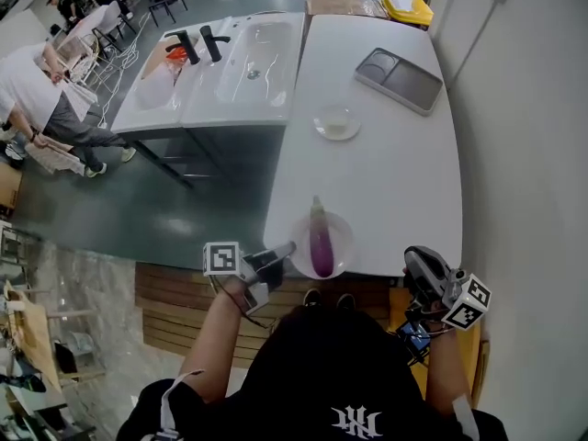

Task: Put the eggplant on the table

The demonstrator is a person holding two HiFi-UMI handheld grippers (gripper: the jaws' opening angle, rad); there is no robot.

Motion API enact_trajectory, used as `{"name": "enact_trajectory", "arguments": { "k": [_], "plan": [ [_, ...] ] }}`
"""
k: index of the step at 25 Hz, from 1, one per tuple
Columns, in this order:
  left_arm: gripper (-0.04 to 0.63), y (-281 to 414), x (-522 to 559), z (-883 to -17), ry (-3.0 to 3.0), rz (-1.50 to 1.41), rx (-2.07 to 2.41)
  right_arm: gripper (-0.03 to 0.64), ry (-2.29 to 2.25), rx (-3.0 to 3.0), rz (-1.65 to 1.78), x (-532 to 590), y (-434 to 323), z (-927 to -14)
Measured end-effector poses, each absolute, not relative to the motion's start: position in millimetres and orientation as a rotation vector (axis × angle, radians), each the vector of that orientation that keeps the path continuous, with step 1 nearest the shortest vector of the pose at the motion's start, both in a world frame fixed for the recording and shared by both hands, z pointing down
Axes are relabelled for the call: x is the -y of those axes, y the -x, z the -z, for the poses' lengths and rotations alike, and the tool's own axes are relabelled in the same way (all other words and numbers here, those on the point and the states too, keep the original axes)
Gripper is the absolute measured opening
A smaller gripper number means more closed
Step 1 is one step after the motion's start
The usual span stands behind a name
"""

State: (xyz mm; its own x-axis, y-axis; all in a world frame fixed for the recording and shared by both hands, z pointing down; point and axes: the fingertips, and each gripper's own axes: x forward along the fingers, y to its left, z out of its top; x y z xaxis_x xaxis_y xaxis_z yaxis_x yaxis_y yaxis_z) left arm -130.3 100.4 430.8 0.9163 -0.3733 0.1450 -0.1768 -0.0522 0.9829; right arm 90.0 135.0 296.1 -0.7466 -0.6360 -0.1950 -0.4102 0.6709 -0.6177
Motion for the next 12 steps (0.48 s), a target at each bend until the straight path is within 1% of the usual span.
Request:
{"name": "enact_trajectory", "arguments": {
  "k": [9, 12],
  "plan": [
    [0.017, 118.1, -97.0, -426.1, -1.681, 0.159, 0.378, 0.006, 0.873, -2.428, 0.855, -120.4, -92.7, -308.5],
    [0.017, 120.2, -92.3, -426.5, -1.683, 0.139, 0.362, 0.008, 0.919, -2.431, 0.947, -113.4, -84.7, -322.2]
  ]
}}
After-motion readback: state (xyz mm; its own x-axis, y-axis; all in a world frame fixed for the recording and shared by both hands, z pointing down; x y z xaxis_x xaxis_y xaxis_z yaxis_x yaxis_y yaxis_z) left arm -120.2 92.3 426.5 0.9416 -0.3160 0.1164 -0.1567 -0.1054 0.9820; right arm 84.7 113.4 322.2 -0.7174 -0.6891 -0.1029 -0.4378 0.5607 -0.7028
